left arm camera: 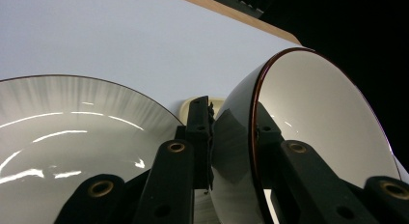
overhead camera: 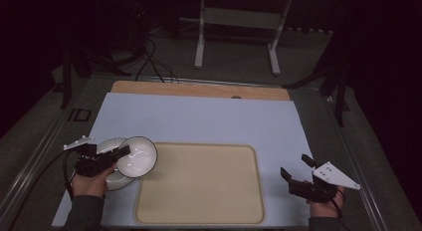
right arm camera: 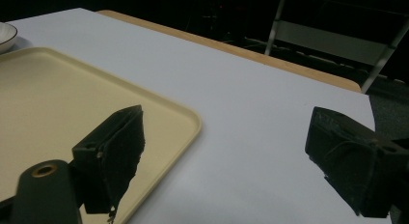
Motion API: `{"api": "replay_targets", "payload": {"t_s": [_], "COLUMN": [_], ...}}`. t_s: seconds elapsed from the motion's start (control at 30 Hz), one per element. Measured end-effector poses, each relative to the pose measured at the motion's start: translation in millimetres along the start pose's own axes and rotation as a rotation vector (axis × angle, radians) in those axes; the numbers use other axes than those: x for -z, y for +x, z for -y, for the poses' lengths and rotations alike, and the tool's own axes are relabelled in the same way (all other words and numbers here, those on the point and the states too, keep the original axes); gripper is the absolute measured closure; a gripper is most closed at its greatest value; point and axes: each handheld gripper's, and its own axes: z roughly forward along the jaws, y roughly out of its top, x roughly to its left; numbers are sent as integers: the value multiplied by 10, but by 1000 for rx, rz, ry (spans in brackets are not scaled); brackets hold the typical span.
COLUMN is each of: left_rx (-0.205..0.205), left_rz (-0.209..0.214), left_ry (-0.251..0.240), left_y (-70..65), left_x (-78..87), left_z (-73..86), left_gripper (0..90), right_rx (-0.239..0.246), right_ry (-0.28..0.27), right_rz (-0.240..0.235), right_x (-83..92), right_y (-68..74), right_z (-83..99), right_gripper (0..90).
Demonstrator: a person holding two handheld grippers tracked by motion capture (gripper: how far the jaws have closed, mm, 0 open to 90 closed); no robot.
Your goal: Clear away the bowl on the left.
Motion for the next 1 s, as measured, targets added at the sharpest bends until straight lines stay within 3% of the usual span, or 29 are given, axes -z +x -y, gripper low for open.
{"api": "replay_targets", "payload": {"t_s": [1.0], "left_rx": [-22], "left_rz": [37], "left_ry": [27], "left_y": [-175], "left_x": [-141], "left_z": [35], "left_gripper": [768], "right_rx": [-3], "right_ry": [0], "right_rz": [2], "right_x": [1], "right_y": [-4], "right_z": [2], "right_gripper": [135]}}
